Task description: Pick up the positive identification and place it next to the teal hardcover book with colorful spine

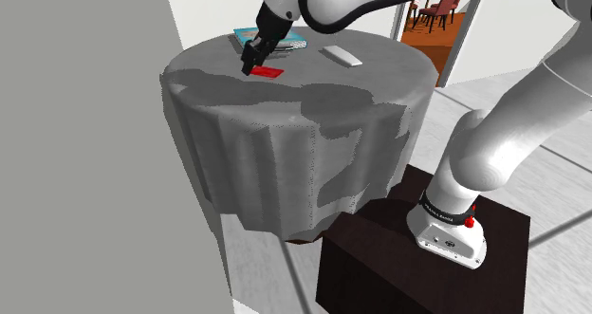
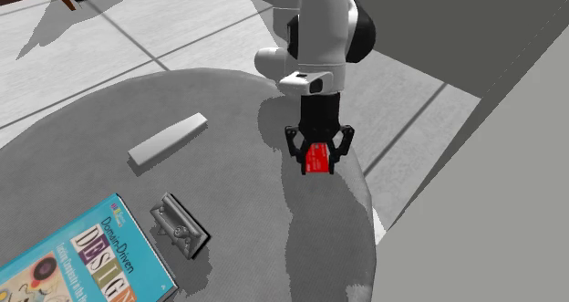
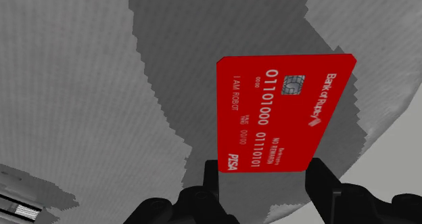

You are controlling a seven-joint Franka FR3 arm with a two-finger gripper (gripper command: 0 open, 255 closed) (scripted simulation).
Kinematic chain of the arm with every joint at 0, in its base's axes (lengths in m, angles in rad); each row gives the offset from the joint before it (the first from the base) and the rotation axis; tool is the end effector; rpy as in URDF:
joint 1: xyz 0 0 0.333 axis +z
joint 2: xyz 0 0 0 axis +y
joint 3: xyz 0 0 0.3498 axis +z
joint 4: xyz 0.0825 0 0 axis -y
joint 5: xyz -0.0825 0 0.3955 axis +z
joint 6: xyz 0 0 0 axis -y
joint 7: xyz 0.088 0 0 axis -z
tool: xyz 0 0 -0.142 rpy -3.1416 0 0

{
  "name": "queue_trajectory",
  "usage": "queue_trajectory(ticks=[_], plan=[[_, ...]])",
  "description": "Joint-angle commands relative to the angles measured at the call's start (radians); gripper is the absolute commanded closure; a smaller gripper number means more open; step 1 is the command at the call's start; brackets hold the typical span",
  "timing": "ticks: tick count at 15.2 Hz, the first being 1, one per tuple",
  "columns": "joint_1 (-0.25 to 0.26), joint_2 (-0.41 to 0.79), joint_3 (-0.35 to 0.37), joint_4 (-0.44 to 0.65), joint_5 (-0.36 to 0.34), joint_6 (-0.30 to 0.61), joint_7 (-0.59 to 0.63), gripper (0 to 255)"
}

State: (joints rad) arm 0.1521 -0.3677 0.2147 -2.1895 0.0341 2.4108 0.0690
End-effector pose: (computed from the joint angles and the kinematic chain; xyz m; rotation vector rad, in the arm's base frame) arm 0.4703 0.1958 0.5968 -2.9072 -0.4218 -0.8740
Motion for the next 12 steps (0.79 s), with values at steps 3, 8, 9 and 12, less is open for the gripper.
queue_trajectory(ticks=[3, 8, 9, 12], plan=[[-0.001, -0.001, -0.004, 0.055, 0.001, -0.057, -0.004, 255], [-0.009, -0.008, -0.07, 0.069, 0.027, -0.08, -0.093, 255], [-0.012, -0.008, -0.091, 0.067, 0.036, -0.08, -0.122, 255], [-0.022, -0.003, -0.154, 0.07, 0.06, -0.083, -0.208, 255]])
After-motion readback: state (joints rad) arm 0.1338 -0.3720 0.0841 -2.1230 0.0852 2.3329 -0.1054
